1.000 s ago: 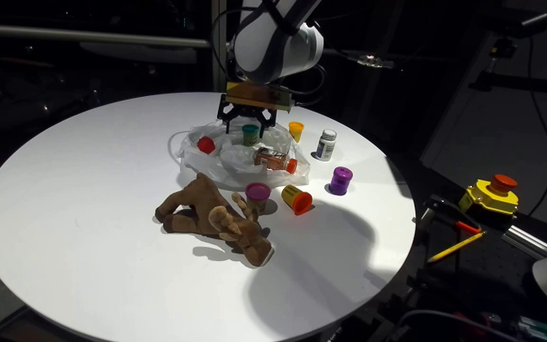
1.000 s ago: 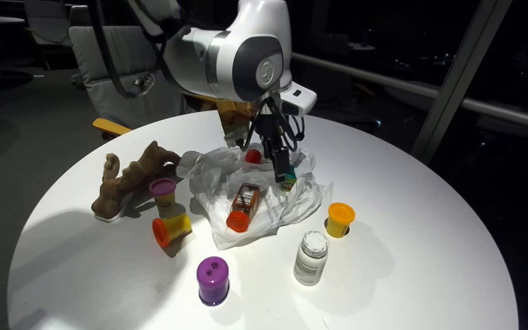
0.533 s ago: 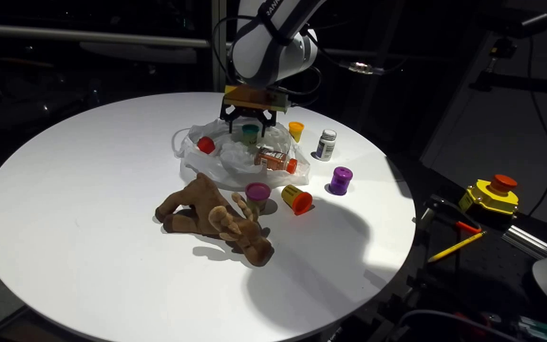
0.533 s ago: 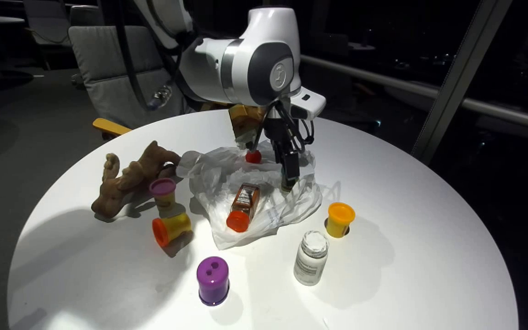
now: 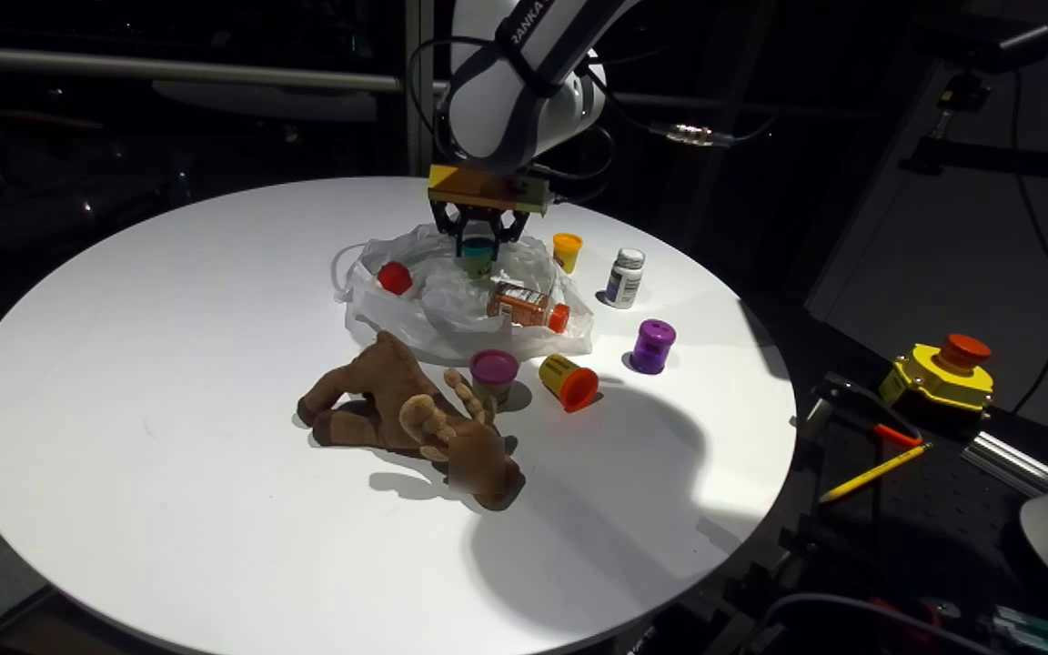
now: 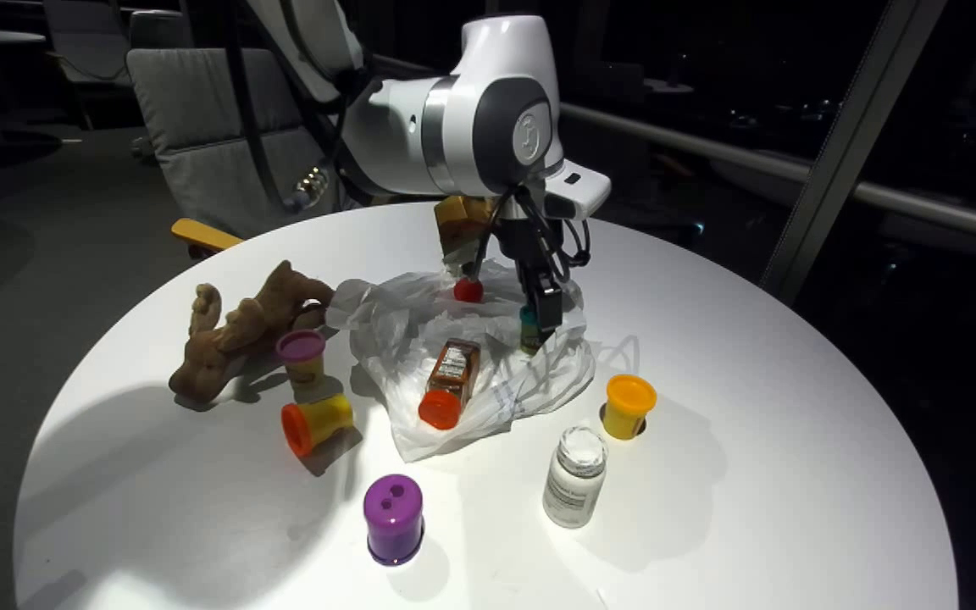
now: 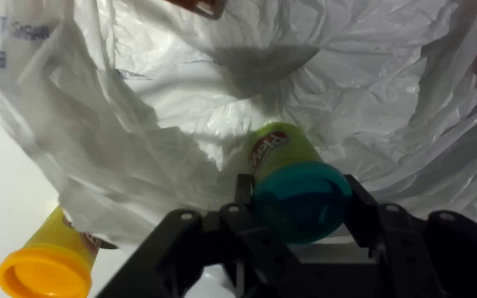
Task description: Remove the objects in the plastic and put them on the table
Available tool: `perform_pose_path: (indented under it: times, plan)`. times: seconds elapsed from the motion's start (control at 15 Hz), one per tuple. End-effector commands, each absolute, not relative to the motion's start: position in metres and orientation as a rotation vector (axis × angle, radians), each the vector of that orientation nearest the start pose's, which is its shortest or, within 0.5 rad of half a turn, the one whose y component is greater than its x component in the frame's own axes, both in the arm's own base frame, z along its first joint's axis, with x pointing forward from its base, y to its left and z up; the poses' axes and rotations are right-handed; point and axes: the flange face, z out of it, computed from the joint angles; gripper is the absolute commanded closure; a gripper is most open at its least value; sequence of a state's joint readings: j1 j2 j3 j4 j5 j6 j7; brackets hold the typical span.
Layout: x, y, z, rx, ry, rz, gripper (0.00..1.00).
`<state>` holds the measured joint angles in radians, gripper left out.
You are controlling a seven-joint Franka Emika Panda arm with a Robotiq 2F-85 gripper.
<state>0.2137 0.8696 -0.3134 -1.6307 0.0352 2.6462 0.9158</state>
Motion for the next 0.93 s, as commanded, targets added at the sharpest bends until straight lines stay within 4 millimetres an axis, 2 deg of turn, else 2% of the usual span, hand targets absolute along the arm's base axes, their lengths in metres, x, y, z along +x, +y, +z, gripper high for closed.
perform_pose_path:
  times: [0.0,0.13,0.4,0.67,0.87]
  plan:
    - [0.697,-0.034,0.158,-2.924,1.427,-0.409,0.73]
    - [0.683,-0.025,0.176,-2.932,1.381,-0.394,0.73]
    - [0.639,-0.018,0.214,-2.960,1.265,-0.392,0.73]
    - [0.589,-0.030,0.240,-2.932,1.244,-0.373,0.73]
    - [0.542,-0.045,0.247,-2.867,1.291,-0.344,0.73]
